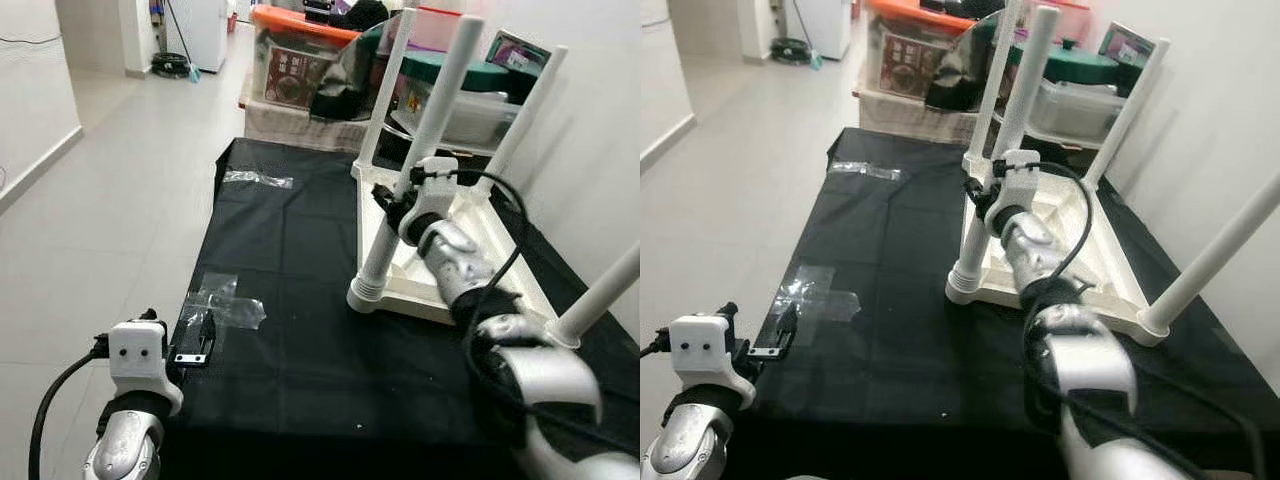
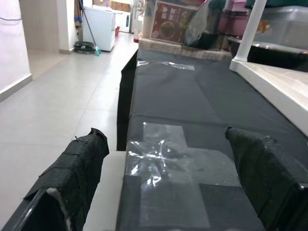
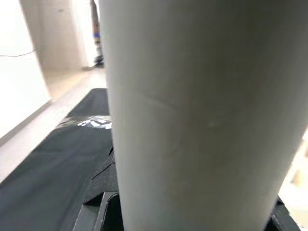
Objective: Building children table
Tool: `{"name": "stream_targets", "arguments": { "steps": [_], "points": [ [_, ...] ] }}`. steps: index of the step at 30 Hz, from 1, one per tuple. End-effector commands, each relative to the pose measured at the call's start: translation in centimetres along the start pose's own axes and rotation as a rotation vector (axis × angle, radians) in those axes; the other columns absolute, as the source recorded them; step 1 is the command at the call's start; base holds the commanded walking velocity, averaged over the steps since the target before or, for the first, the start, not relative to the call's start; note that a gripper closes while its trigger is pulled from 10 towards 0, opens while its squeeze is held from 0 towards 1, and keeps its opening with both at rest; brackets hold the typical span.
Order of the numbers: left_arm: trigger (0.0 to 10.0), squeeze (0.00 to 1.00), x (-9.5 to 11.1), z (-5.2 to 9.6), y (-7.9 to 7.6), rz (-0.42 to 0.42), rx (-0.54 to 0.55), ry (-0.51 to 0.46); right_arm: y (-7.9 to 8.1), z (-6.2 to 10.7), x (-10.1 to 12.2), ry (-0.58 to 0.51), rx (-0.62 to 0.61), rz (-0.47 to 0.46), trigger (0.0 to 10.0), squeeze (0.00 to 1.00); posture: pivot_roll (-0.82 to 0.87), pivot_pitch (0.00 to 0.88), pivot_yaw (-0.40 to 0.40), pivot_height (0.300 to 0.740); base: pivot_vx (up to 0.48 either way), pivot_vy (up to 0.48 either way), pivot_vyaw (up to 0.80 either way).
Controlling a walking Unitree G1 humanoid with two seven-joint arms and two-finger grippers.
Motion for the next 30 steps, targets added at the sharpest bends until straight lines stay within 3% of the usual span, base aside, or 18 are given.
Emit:
{"name": "stream_targets", "arguments": {
  "steps": [1, 2, 7, 10, 24, 25, 26, 30],
  "points": [
    [10.0, 0.0, -0.1, -0.1, -0.3, -0.004, -0.009, 0.004, 0.3, 0.8, -3.4, 0.135, -0.066, 0.004, 0.0, 0.0, 0.1, 0.0, -0.184, 0.74, 0.0, 0.0, 0.0],
    [10.0, 0.0, -0.1, -0.1, -0.3, -0.004, -0.009, 0.004, 0.3, 0.8, -3.4, 0.135, -0.066, 0.004, 0.0, 0.0, 0.1, 0.0, -0.184, 0.74, 0.0, 0.0, 0.0],
    [10.0, 0.0, 0.0, -0.3, -0.4, -0.002, -0.012, 0.001, 4.1, 0.7, -1.9, 0.129, -0.163, -0.044, 0.0, 0.0, 0.1, 0.0, -0.193, 0.74, 0.0, 0.0, 0.0],
    [10.0, 0.0, -0.1, -0.3, -0.4, 0.0, -0.012, 0.001, 5.2, 0.8, -2.0, 0.157, -0.19, -0.048, 0.0, 0.0, 0.1, 0.0, -0.194, 0.74, 0.0, 0.0, 0.0],
    [10.0, 0.0, -0.1, -0.4, -0.4, 0.0, -0.012, 0.002, 5.7, 1.7, -1.9, 0.221, -0.324, -0.041, 0.0, 0.0, 0.1, 0.0, -0.192, 0.74, 0.0, 0.0, 0.0],
    [10.0, 0.0, -0.1, -0.4, -0.4, 0.0, -0.013, 0.002, 5.7, 1.7, -1.8, 0.221, -0.32, -0.039, 8.8, 0.0, 0.1, 0.0, -0.192, 0.74, 0.0, 0.0, 0.0],
    [10.0, 0.0, -0.1, -0.5, -0.4, -0.001, -0.013, 0.001, 5.6, 1.7, -1.6, 0.217, -0.313, -0.037, 10.0, 0.0, 0.1, 0.0, -0.192, 0.74, 0.0, 0.0, 0.0],
    [10.0, 0.0, 0.0, -0.5, -0.3, -0.002, -0.014, -0.002, 5.6, 1.7, -1.1, 0.209, -0.314, -0.036, 10.0, 0.0, 0.1, 0.0, -0.192, 0.74, 0.0, 0.0, 0.0]
  ]
}}
Point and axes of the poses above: a point about 5 cm out from each wrist's last joint towards the gripper, its own z axis pointing back from the gripper into the wrist, its own x axis along the axis of the wrist's last joint, y = z × x, the point moved 2 cm from there along -z, pointing out of the wrist towards the gripper, and after that the axes turned 14 degrees about z, right-handed, at the moved point
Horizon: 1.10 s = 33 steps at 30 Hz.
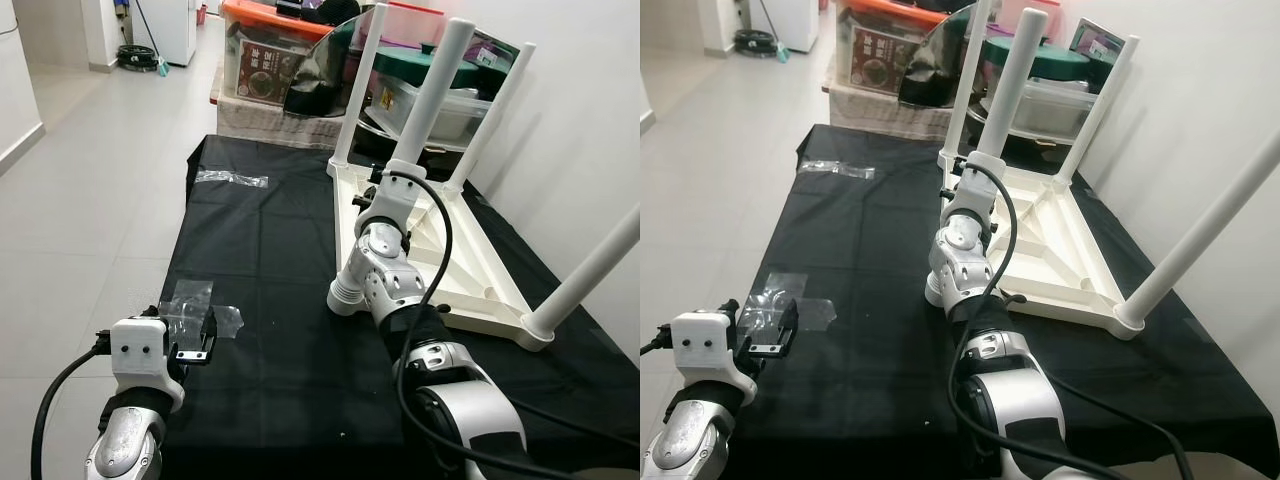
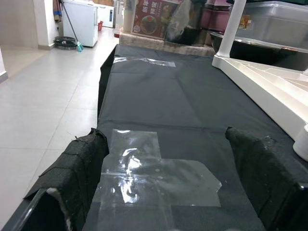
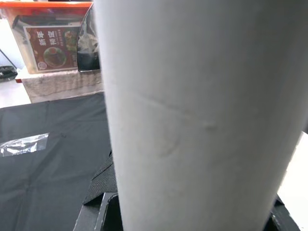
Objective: Building children table
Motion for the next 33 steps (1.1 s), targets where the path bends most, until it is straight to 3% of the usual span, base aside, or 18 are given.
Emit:
{"name": "stream_targets", "arguments": {
  "steps": [1, 21, 33],
  "points": [
    [10.0, 0.0, -0.2, -0.2, -0.2, -0.003, -0.008, 0.005, 0.1, 0.3, -3.1, 0.128, 0.008, 0.029, 10.0, 0.0, 0.1, 0.0, -0.192, 0.74, 0.0, 0.0, 0.0],
    [10.0, 0.0, -0.2, -0.3, -0.3, -0.003, -0.012, 0.003, -0.2, 1.0, -0.3, 0.105, 0.039, -0.048, 10.0, 0.0, 0.1, 0.0, -0.192, 0.74, 0.0, 0.0, 0.0],
    [10.0, 0.0, -0.4, -0.3, -0.4, -0.006, -0.018, 0.007, -0.2, 1.4, -1.0, 0.128, 0.054, -0.05, 10.0, 0.0, 0.1, 0.0, -0.19, 0.74, 0.0, 0.0, 0.0]
  ]
}}
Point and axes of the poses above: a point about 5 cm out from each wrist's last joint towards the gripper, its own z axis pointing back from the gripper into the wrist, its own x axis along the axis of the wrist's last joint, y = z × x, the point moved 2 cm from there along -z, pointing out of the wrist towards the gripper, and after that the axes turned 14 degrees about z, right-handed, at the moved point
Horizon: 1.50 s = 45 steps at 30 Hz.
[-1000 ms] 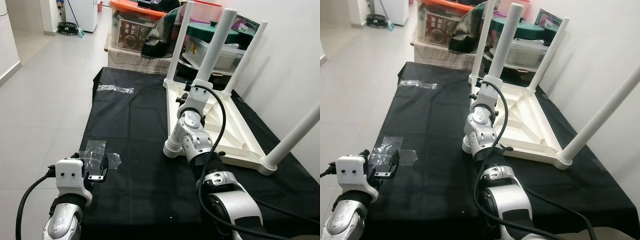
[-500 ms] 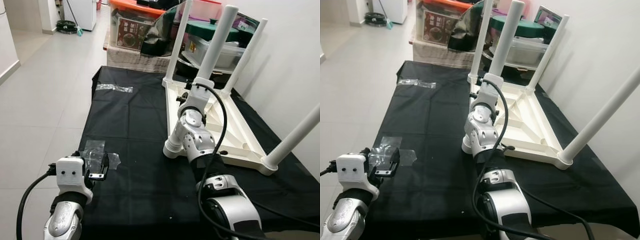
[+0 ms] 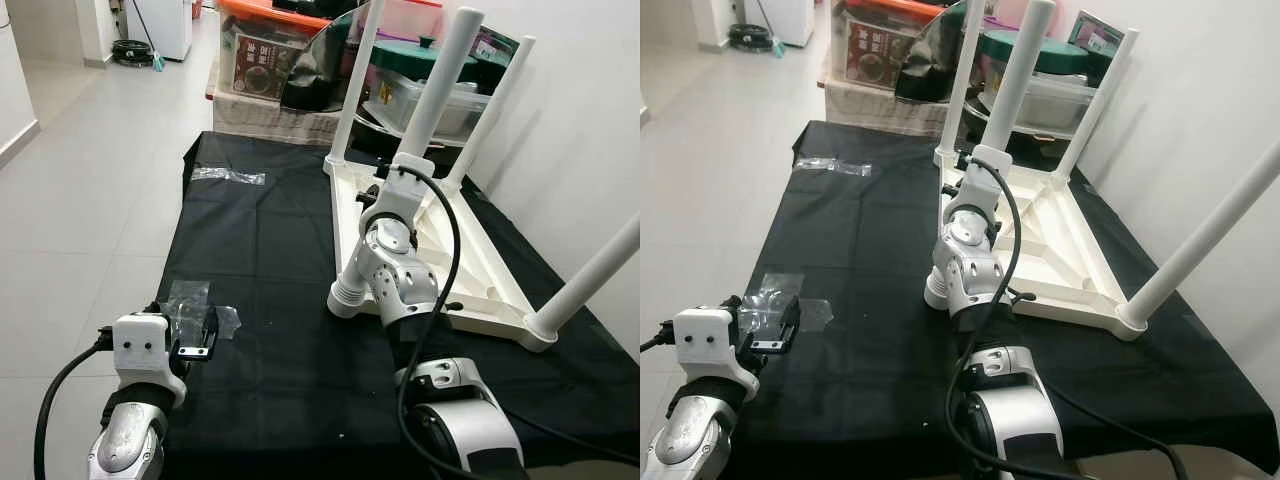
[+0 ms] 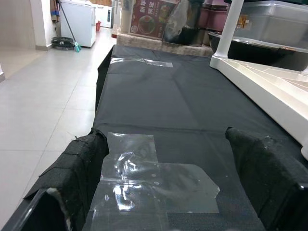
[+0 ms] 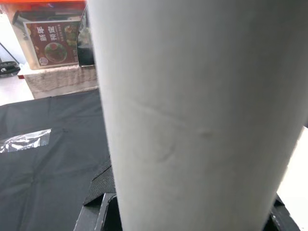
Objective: Building children table
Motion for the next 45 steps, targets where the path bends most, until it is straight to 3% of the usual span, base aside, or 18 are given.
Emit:
{"name": "stream_targets", "arguments": {
  "steps": [1, 11, 12, 13, 14, 15, 16, 29, 36, 45],
  "points": [
    [10.0, 0.0, -0.5, 0.0, -0.2, -0.007, -0.011, 0.014, 0.2, 0.1, -2.0, 0.102, 0.022, -0.025, 10.0, 0.0, 0.1, 0.0, -0.19, 0.74, 0.0, 0.0, 0.0],
    [10.0, 0.0, -0.5, 0.0, -0.2, -0.011, -0.013, 0.016, 0.2, 0.3, -1.9, 0.104, 0.034, -0.04, 10.0, 0.0, 0.1, 0.0, -0.188, 0.74, 0.0, 0.0, 0.0],
    [10.0, 0.0, -0.5, 0.0, -0.2, -0.011, -0.013, 0.016, 0.2, 0.4, -1.9, 0.102, 0.036, -0.043, 10.0, 0.19, 0.1, 0.0, -0.188, 0.74, 0.0, 0.0, 0.0],
    [10.0, 0.0, -0.5, 0.0, -0.2, -0.011, -0.013, 0.016, 0.2, 0.4, -1.9, 0.102, 0.036, -0.043, 10.0, 0.19, 0.1, 0.0, -0.188, 0.74, 0.0, 0.0, 0.0],
    [10.0, 0.0, -0.5, 0.0, -0.2, -0.012, -0.014, 0.016, 0.2, 0.4, -1.9, 0.1, 0.038, -0.047, 10.0, 0.39, 0.1, 0.0, -0.188, 0.74, 0.0, 0.0, 0.0],
    [10.0, 0.0, -0.5, 0.0, -0.2, -0.012, -0.014, 0.016, 0.2, 0.4, -1.8, 0.098, 0.038, -0.05, 10.0, 0.39, 0.1, 0.0, -0.188, 0.74, 0.0, 0.0, 0.0],
    [10.0, 0.0, -0.5, 0.0, -0.2, -0.012, -0.014, 0.016, 0.2, 0.4, -1.5, 0.081, 0.045, -0.064, 10.0, 1.0, 0.1, 0.0, -0.188, 0.74, 0.0, 0.0, 0.0],
    [10.0, 0.0, -0.5, 0.0, -0.3, -0.008, -0.015, 0.017, -0.1, 0.7, 0.9, -0.017, 0.076, -0.118, 10.0, 1.0, 0.09, 0.0, -0.184, 0.74, 0.0, 0.0, 0.0],
    [10.0, 0.0, -0.6, -0.1, -0.4, -0.004, -0.018, 0.019, -0.9, 0.6, 3.4, -0.104, 0.149, -0.136, 10.0, 1.0, 0.08, 0.0, -0.177, 0.74, 0.0, 0.0, 0.0],
    [10.0, 0.0, -0.6, -0.2, -0.4, -0.003, -0.021, 0.018, -3.3, -1.0, 4.8, -0.156, 0.222, -0.028, 10.0, 1.0, 0.07, 0.0, -0.179, 0.74, 0.0, 0.0, 0.0]
  ]
}}
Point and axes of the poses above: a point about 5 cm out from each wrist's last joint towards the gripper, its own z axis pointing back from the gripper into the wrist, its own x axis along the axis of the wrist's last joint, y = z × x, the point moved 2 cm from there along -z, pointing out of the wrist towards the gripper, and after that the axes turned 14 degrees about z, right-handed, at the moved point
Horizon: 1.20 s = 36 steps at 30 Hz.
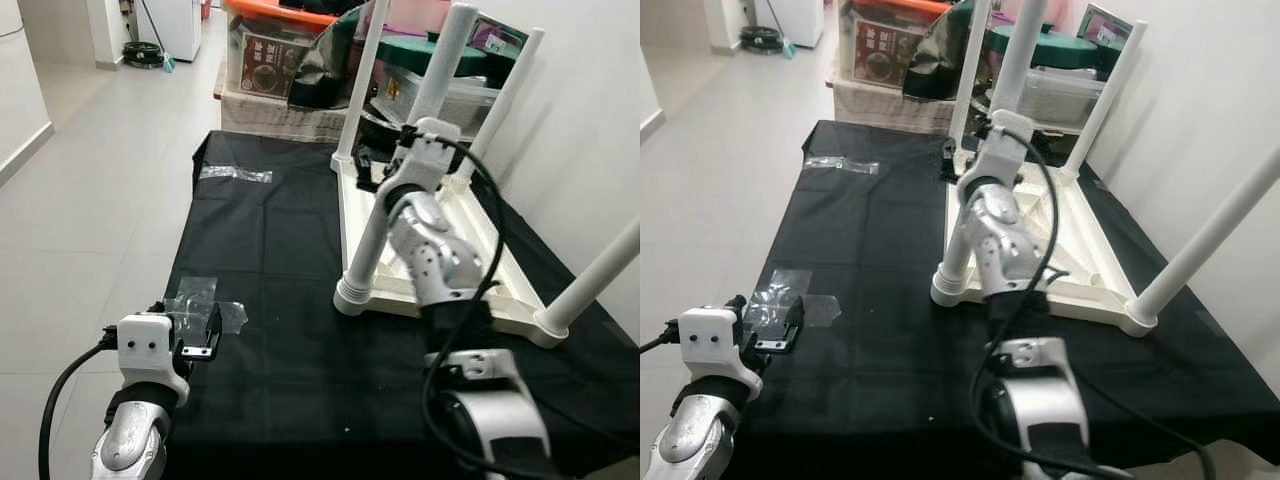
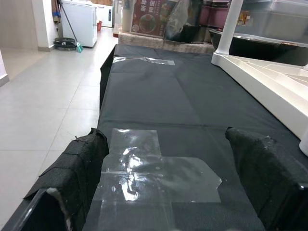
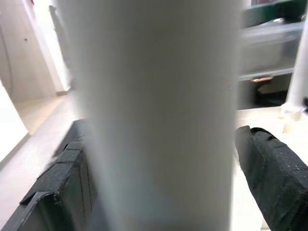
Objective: Building children table
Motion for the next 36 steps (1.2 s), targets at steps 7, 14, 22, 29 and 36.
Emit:
{"name": "stream_targets", "arguments": {
  "steps": [7, 14, 22, 29, 36],
  "points": [
    [10.0, 0.0, -0.3, 0.0, -0.2, -0.005, -0.007, 0.011, -1.6, -0.2, -0.4, 0.024, 0.038, 0.029, 10.0, 0.0, 0.07, 0.0, -0.174, 0.74, 0.0, 0.0, 0.0],
    [10.0, 0.0, -0.4, 0.0, -0.2, -0.005, -0.012, 0.013, -0.6, -0.3, 0.8, -0.057, 0.318, -0.016, 10.0, 0.0, 0.06, 0.0, -0.165, 0.74, 0.0, 0.0, 0.0],
    [10.0, 0.0, -0.3, 0.0, -0.2, -0.008, -0.012, 0.012, 0.3, -1.1, 1.3, -0.118, 0.553, 0.083, 10.0, 0.0, 0.07, 0.0, -0.17, 0.74, 0.0, 0.0, 0.0],
    [10.0, 0.0, -0.3, 0.1, -0.1, -0.012, -0.012, 0.012, 0.3, -1.0, 0.7, -0.133, 0.713, 0.162, 10.0, 0.0, 0.08, 0.0, -0.173, 0.74, 0.0, 0.0, 0.0],
    [10.0, 0.0, -0.3, 0.2, -0.1, -0.018, -0.01, 0.012, 0.7, -0.2, -0.3, -0.133, 0.96, 0.265, 10.0, 0.0, 0.1, 0.0, -0.182, 0.74, 0.0, 0.0, 0.0]
  ]
}}
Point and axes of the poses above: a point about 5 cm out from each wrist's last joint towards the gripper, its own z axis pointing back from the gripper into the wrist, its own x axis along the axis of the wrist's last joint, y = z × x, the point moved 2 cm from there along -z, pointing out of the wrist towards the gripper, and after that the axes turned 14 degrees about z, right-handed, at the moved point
